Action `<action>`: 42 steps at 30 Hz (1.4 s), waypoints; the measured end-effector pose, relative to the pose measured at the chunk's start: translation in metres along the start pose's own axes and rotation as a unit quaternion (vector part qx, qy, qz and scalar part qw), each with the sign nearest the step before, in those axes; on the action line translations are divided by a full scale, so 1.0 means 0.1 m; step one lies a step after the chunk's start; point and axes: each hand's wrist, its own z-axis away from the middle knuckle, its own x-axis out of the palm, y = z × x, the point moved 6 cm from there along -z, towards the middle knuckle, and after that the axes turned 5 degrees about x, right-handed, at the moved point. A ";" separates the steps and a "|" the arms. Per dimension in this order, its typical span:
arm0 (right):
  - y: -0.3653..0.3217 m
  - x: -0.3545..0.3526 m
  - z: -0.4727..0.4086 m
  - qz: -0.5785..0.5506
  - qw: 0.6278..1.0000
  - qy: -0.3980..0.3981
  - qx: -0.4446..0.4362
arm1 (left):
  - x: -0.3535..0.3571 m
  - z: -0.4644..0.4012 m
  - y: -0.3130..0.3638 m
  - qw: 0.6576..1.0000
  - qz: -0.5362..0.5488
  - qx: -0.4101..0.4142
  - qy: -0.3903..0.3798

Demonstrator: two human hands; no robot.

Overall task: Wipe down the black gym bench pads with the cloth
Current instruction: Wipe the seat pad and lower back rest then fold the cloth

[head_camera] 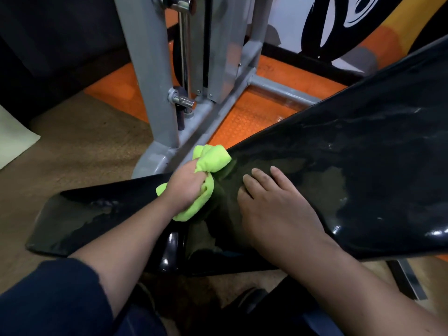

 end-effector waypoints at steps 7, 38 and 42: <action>0.02 0.00 0.01 -0.007 1.000 -0.001 0.010 | 0.00 0.01 -0.04 1.000 0.008 -0.014 -0.003; 0.00 0.01 0.03 0.027 1.000 0.003 -0.001 | -0.34 -0.07 -0.64 0.910 -0.403 0.060 -0.080; 0.00 0.01 0.02 0.035 0.999 -0.004 -0.006 | -0.29 -0.19 -0.66 0.903 -0.422 0.038 -0.072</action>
